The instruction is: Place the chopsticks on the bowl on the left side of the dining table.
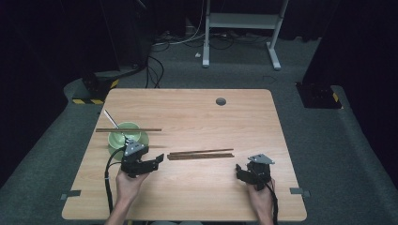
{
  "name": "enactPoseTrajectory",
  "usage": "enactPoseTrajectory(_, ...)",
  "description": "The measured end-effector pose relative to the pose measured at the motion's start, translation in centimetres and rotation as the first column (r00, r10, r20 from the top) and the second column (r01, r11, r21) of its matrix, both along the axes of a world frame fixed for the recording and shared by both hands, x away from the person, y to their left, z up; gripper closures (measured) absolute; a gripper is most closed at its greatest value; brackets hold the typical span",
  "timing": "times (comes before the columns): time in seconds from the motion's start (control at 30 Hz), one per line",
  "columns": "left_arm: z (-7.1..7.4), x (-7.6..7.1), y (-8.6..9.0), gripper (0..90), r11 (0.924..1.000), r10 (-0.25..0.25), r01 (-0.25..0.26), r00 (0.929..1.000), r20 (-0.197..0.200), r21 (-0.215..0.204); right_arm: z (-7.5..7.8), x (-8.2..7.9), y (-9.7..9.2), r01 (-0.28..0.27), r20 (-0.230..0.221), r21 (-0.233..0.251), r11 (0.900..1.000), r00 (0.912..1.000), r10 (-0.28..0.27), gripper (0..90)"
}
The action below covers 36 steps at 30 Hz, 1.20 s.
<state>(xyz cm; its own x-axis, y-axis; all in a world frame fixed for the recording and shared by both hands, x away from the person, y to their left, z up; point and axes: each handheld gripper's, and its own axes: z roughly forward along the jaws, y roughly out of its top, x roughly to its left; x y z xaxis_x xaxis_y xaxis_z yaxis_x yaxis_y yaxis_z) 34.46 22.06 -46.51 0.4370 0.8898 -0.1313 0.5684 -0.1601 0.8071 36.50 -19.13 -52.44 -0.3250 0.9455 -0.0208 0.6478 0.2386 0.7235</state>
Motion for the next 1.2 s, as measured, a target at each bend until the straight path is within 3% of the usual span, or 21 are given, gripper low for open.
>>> enactPoseTrajectory(0.33,-3.7,-0.8,0.6,26.9,0.9990,0.031,-0.029,0.9982,-0.052,0.035,0.0,0.0,0.0,-0.001,0.000,0.000,1.0000,1.0000,0.001,24.7)
enactPoseTrajectory(0.5,-4.7,-0.9,0.8,26.9,0.9978,0.050,-0.047,0.9965,-0.067,0.048,0.0,0.0,0.0,-0.001,0.000,0.000,1.0000,1.0000,0.001,24.7)
enactPoseTrajectory(0.83,-5.9,-0.9,1.0,26.9,0.9904,0.094,-0.087,0.9936,-0.063,0.107,0.0,0.0,0.0,-0.001,0.000,0.000,1.0000,1.0000,0.001,24.7)
enactPoseTrajectory(1.07,-6.2,-1.0,1.1,27.0,0.9885,0.111,-0.104,0.9923,-0.055,0.110,0.0,0.0,0.0,-0.001,0.000,0.000,1.0000,1.0000,0.001,24.7)
enactPoseTrajectory(1.1,-6.3,-1.0,1.0,27.0,0.9849,0.116,-0.109,0.9922,-0.045,0.134,0.0,0.0,0.0,-0.001,0.000,0.000,1.0000,1.0000,0.001,24.7)
enactPoseTrajectory(1.2,-6.3,-1.1,0.8,27.0,0.9798,0.132,-0.124,0.9905,-0.039,0.157,0.0,0.0,0.0,-0.001,0.000,0.000,1.0000,1.0000,0.001,24.7)
